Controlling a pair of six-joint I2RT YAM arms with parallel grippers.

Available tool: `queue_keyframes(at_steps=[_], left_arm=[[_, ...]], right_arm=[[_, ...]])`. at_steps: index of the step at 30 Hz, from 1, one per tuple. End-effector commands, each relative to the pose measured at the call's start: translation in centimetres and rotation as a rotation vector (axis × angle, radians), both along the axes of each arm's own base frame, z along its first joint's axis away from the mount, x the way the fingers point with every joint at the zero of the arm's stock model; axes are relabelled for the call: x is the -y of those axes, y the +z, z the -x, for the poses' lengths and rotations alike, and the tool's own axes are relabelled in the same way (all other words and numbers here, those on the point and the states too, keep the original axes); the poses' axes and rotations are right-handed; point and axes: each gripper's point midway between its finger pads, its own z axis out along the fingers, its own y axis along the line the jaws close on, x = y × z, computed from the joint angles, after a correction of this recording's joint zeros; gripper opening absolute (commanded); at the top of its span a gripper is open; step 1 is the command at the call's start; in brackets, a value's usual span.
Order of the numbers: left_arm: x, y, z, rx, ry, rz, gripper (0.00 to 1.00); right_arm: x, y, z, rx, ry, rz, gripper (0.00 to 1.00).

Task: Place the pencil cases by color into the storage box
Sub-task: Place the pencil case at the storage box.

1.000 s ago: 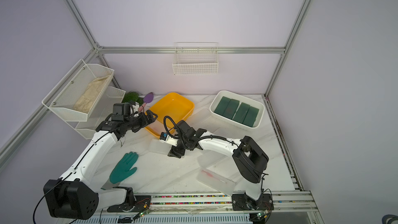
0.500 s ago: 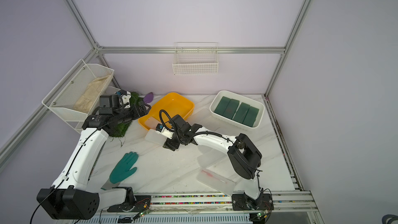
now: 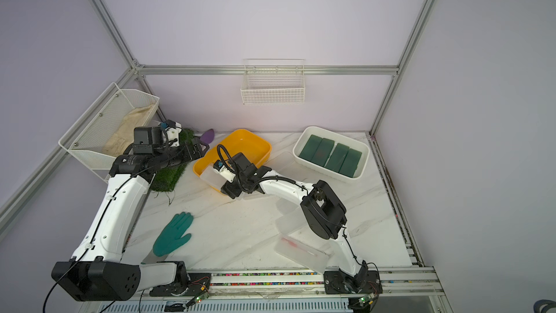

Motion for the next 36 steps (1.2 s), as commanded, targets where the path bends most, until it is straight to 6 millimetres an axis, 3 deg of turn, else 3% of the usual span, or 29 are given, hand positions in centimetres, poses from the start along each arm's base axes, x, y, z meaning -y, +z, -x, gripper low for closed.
queue_keyframes(at_steps=[1,12,20,36], left_arm=[[-0.2,3.1,-0.4,0.087,-0.019,-0.023,1.00],[-0.2,3.5,-1.0,0.097,-0.040,-0.031,1.00],[-0.7,3.2,-1.2,0.095,-0.026,-0.035,1.00],[-0.2,2.7,-1.5,0.108,-0.042,-0.009,1.00]], right_arm=[[-0.9,2.0,-2.4,0.015,-0.058,-0.093,0.65],[-1.8,3.2,-7.2,0.044,-0.115,-0.216,0.66],[-2.7,2.9,-9.2,0.109,-0.108,-0.231,0.66],[-0.7,0.8,-12.4,0.177,-0.145,-0.203,0.66]])
